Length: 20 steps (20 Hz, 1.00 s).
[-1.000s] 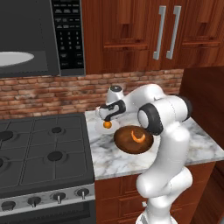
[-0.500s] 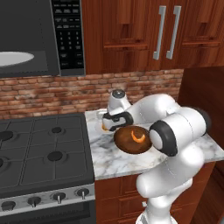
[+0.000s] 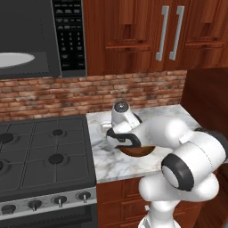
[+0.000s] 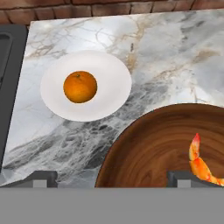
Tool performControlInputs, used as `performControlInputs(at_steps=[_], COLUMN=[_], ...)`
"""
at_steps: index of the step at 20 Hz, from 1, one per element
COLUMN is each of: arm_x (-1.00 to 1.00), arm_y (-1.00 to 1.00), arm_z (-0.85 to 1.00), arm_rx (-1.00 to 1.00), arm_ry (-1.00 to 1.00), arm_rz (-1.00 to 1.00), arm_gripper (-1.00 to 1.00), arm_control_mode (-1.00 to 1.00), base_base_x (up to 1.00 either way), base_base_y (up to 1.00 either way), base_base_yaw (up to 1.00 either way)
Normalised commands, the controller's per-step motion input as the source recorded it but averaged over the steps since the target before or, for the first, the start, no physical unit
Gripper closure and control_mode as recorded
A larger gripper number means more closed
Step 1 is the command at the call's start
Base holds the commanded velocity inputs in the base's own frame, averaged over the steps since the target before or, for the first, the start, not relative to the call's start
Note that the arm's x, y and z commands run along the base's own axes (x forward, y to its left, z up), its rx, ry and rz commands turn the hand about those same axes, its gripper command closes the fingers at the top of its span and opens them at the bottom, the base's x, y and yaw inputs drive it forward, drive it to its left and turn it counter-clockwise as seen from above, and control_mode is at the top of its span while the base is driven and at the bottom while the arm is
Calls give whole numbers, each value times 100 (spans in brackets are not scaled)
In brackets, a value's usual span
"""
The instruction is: Remove the tangerine from the bowl and place it on the small plate. Then place the bowl with only the shrimp in the microwave, close the door, and press the start button to microwave the shrimp.
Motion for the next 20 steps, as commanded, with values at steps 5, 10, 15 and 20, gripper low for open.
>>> performControlInputs(at_steps=[5,10,15,20], arm_x=[-29,-16,-5,-4], arm_y=[0,1,6,8], arm_z=[-32,-28,-26,-28], arm_rx=[-14,-20,-19,-11], arm_ry=[14,25,23,14], arm_rz=[-4,-1,0,0], arm_gripper=[-100,-100,-100,-100], arm_control_mode=[-100,-100,-100,-100], base_base_x=[0,0,0,0], base_base_y=[0,0,0,0], base_base_yaw=[0,0,0,0])
